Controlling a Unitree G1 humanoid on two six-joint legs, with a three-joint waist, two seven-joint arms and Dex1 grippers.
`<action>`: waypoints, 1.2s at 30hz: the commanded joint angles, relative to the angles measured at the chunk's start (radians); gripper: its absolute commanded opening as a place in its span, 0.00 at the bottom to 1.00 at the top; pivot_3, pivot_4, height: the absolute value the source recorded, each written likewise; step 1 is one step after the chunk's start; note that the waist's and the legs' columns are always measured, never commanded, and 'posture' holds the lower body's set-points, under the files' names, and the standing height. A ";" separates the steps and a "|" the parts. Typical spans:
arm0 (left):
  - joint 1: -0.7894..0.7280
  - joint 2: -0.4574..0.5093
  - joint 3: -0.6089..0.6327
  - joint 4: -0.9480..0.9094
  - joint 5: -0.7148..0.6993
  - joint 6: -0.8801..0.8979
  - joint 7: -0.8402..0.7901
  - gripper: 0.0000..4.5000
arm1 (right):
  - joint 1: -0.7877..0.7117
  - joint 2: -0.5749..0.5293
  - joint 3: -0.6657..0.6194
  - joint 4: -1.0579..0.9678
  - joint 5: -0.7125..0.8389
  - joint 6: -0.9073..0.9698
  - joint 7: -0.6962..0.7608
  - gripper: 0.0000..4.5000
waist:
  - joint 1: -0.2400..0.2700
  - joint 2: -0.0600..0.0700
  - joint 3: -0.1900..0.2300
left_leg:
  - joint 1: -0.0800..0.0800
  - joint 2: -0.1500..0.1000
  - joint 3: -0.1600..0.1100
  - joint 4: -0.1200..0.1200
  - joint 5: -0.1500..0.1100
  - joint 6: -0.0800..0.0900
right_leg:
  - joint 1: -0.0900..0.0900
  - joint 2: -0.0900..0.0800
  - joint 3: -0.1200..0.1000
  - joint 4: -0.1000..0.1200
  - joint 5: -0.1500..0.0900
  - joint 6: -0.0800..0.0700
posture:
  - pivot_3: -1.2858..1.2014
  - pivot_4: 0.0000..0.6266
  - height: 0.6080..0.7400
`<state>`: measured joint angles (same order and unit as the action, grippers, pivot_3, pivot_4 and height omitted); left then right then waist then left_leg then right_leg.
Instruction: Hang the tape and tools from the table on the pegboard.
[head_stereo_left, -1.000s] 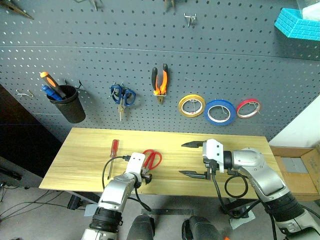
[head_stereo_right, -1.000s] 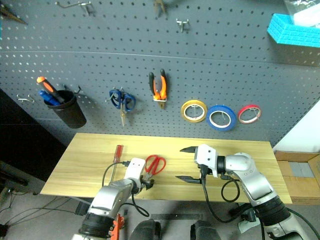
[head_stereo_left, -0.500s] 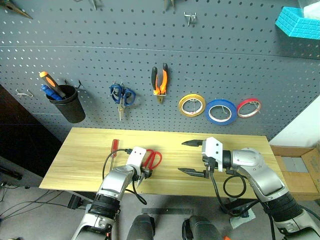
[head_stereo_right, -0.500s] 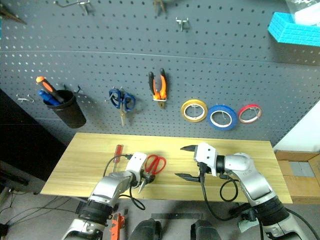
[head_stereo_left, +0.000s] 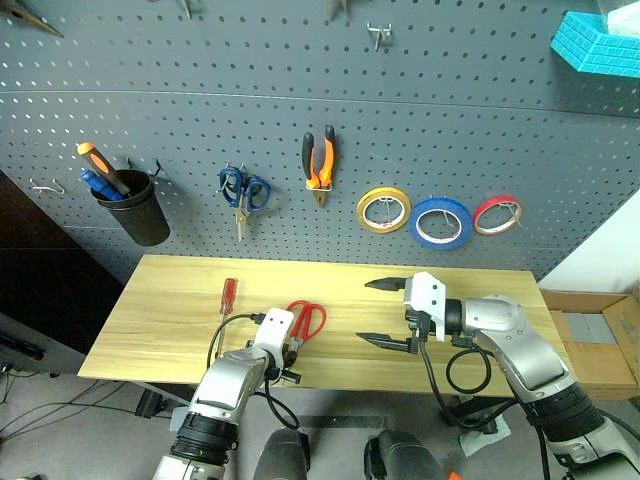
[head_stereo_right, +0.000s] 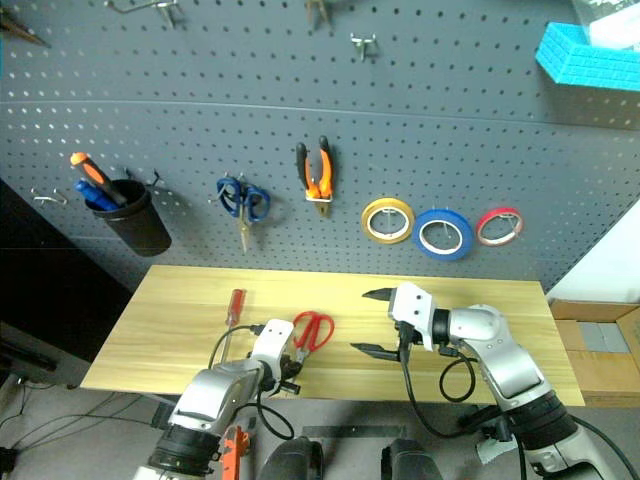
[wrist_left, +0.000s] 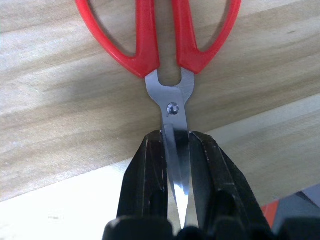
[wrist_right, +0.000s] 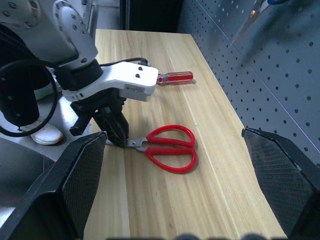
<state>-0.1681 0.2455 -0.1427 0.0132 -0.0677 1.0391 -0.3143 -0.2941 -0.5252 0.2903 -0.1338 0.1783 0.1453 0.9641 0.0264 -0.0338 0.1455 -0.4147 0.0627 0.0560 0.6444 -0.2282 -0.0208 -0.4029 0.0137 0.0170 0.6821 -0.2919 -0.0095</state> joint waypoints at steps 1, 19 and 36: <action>0.020 -0.005 0.011 -0.001 -0.005 0.005 0.014 0.08 | -0.015 0.003 -0.030 -0.012 0.013 -0.010 0.000 1.00 | 0.000 0.000 0.000 | 0.000 0.000 0.000 0.000 0.000 0.000 | 0.000 0.000 0.000 0.000 0.000 0.000 | 0.57 0.28 1.00; 0.140 -0.094 0.137 -0.152 -0.027 -0.301 0.111 0.08 | -0.033 -0.004 -0.043 0.004 0.019 -0.038 0.019 1.00 | 0.000 -0.001 0.000 | -0.001 0.000 0.000 0.000 0.000 0.000 | -0.001 0.000 0.000 0.000 0.001 -0.003 | 0.56 0.22 1.00; 0.249 -0.077 0.076 -0.298 0.051 -0.581 0.153 0.08 | -0.051 0.014 -0.069 -0.002 0.029 -0.050 0.029 1.00 | 0.000 -0.002 -0.002 | -0.001 0.000 0.000 0.000 0.000 0.000 | -0.001 0.000 0.000 0.000 0.002 -0.003 | 0.57 0.15 1.00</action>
<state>0.0700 0.1550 -0.0597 -0.2126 -0.0353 0.5135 -0.1630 -0.3325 -0.5105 0.2545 -0.1040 0.1812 0.1138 0.9935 0.0269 -0.0358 0.1436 -0.4160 0.0626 0.0565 0.6446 -0.2283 -0.0210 -0.4039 0.0133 0.0169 0.6818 -0.2901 -0.0122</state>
